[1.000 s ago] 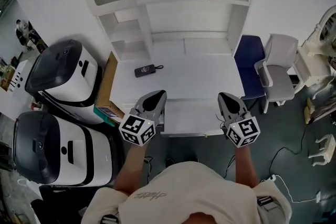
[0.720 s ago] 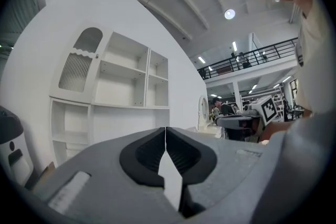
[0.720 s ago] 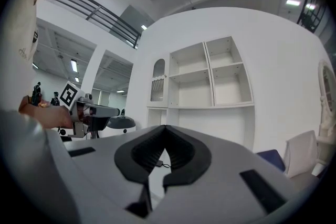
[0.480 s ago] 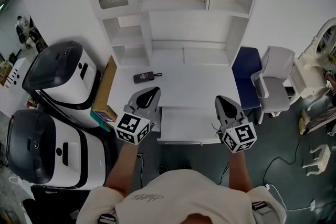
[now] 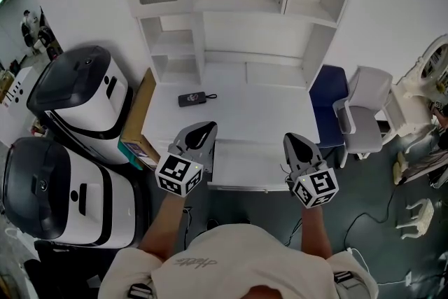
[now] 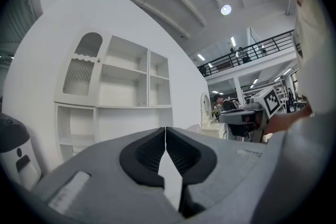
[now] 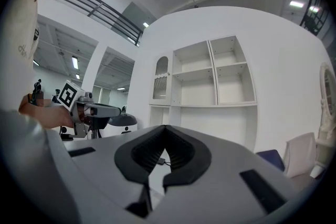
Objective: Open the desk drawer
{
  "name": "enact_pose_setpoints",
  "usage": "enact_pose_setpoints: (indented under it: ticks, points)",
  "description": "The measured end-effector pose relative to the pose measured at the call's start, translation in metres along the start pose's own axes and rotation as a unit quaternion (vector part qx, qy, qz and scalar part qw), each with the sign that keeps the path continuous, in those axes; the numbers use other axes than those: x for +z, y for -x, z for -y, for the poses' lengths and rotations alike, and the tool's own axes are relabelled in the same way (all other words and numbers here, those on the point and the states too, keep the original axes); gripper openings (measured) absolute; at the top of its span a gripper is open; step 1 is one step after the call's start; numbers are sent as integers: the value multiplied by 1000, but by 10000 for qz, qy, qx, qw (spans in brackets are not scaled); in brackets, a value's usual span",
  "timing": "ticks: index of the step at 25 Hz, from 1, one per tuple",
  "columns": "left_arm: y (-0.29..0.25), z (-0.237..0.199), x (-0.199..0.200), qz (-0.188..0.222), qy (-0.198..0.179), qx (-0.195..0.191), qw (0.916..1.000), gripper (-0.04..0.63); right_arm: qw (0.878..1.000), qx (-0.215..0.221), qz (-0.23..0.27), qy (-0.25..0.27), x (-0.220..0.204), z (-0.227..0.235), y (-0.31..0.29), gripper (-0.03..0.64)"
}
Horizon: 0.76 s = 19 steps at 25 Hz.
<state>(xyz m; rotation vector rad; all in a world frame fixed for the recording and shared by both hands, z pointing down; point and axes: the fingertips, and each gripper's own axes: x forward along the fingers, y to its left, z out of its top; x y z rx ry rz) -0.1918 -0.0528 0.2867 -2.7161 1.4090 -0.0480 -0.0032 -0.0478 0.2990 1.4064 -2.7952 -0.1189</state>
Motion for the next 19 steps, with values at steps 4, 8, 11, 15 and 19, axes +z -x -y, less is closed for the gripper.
enact_pose_setpoints:
  ticks: [4, 8, 11, 15, 19]
  points:
    - [2, -6, -6, -11, 90, 23, 10000, 15, 10000, 34, -73, 34, -2, -6, -2, 2]
    - [0, -8, -12, -26, 159, -35, 9999, 15, 9999, -42, -119, 59, -3, -5, -3, 2]
    - [-4, -7, -15, -33, 176, -122, 9998, 17, 9998, -121, -152, 38, -5, -4, -3, 2]
    - [-7, -10, -20, -48, 209, -208, 9996, 15, 9996, -185, -213, 50, -9, -6, -4, 2]
    - [-13, -16, -23, -41, 242, -240, 9994, 15, 9995, -207, -240, 89, -12, -4, -10, 2]
